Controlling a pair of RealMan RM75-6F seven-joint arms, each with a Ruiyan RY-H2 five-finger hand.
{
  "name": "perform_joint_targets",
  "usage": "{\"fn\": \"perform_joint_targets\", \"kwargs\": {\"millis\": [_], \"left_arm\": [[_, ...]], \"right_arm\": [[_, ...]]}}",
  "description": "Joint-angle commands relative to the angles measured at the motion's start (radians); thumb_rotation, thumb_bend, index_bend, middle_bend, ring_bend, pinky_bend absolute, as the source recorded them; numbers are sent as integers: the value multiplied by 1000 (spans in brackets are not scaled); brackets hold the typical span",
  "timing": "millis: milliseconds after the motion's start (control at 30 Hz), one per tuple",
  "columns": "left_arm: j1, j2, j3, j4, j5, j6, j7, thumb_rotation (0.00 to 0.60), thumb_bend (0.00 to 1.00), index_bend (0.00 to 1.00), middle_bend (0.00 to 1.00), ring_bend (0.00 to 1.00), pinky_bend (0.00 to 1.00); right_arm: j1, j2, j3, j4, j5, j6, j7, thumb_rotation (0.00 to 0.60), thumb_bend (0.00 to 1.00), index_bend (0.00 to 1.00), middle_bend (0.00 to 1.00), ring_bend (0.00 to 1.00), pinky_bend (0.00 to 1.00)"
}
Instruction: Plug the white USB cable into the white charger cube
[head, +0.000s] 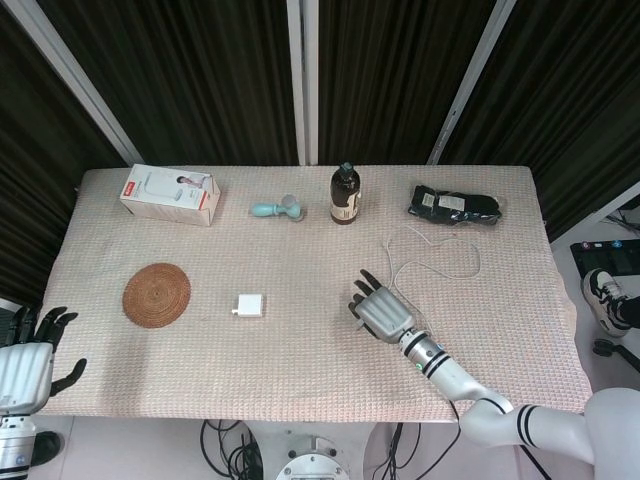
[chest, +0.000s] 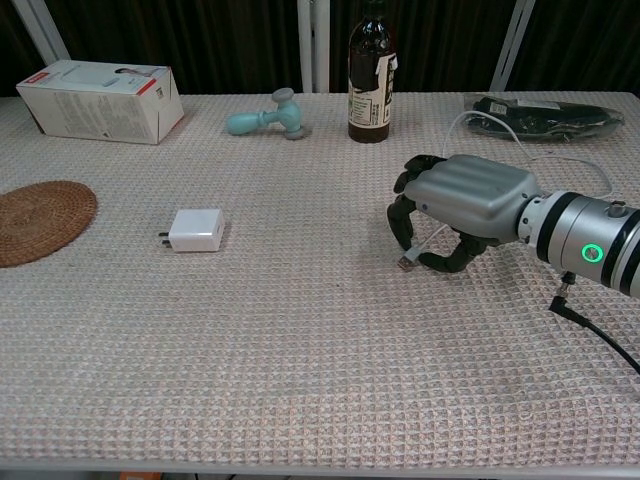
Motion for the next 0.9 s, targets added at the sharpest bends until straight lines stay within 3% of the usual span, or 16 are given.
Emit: {"fn": "perform_joint_targets", "kwargs": {"millis": [33, 267, 500, 733, 900], "left_arm": [[-1, 1, 0, -1, 0, -2, 2, 600, 221, 226, 163, 0, 0], [-6, 3, 0, -9, 3, -10, 14, 600, 222, 226, 163, 0, 0], [-51, 17, -12, -33, 27, -57, 46, 600, 222, 226, 163, 0, 0], [-206, 3, -45, -58, 53, -252, 79, 600, 221, 226, 163, 0, 0], [-357, -78, -91, -22, -11, -461, 96, 600, 222, 226, 163, 0, 0]], "right_arm": [[-2, 4, 0, -6, -1, 10, -3, 600, 327, 552, 434, 184, 18], [-11, 26, 5, -31, 0, 40, -2, 600, 327, 573, 498, 259, 46], [-27, 55, 7, -59, 13, 61, 10, 600, 327, 577, 501, 261, 51], [-44, 130, 47, -143, 88, 60, 65, 600, 327, 579, 504, 262, 57], [-41, 211, 95, -218, 153, 56, 73, 600, 329, 581, 509, 266, 60]]}}
